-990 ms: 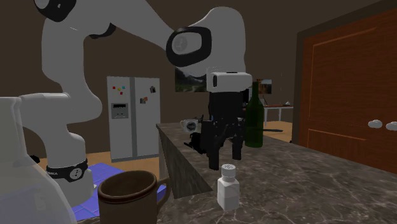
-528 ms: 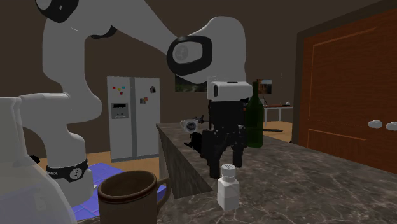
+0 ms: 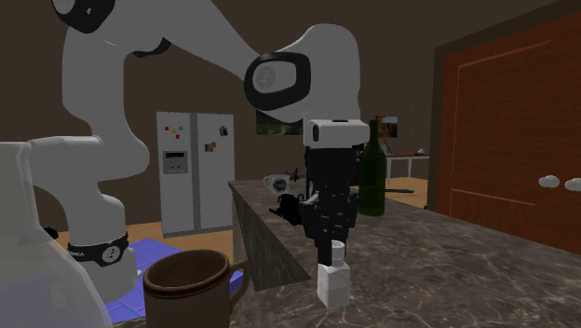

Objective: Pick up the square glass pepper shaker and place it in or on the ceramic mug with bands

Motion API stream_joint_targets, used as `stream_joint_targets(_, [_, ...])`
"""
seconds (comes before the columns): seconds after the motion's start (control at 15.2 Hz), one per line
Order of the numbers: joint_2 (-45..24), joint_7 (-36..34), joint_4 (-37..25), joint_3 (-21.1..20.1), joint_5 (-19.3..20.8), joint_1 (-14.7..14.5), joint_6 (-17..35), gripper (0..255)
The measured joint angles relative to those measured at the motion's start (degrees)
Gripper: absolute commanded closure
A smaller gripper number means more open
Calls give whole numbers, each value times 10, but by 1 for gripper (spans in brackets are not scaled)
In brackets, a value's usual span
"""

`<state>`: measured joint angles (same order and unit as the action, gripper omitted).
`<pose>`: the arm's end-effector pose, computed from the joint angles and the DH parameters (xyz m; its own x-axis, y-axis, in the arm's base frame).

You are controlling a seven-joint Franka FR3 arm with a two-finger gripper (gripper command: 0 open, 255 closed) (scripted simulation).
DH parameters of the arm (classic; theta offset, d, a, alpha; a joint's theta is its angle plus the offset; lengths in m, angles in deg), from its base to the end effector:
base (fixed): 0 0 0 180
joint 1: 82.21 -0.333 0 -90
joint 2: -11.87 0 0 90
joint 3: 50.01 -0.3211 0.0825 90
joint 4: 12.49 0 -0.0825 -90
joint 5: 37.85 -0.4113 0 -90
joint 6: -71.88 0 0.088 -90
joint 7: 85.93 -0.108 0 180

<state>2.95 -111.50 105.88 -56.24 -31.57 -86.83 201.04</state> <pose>0.5901 0.1089 0.3494 0.9804 -0.1878 0.0589 -0.1907 -0.9804 0.0498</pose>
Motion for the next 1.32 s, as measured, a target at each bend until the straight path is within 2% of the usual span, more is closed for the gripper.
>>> stream_joint_targets(0.46, [3,1,0,0,-1,0,-3,255])
stream_joint_targets(1.32, [42,13,-51,-2,-12,1,-93,255])
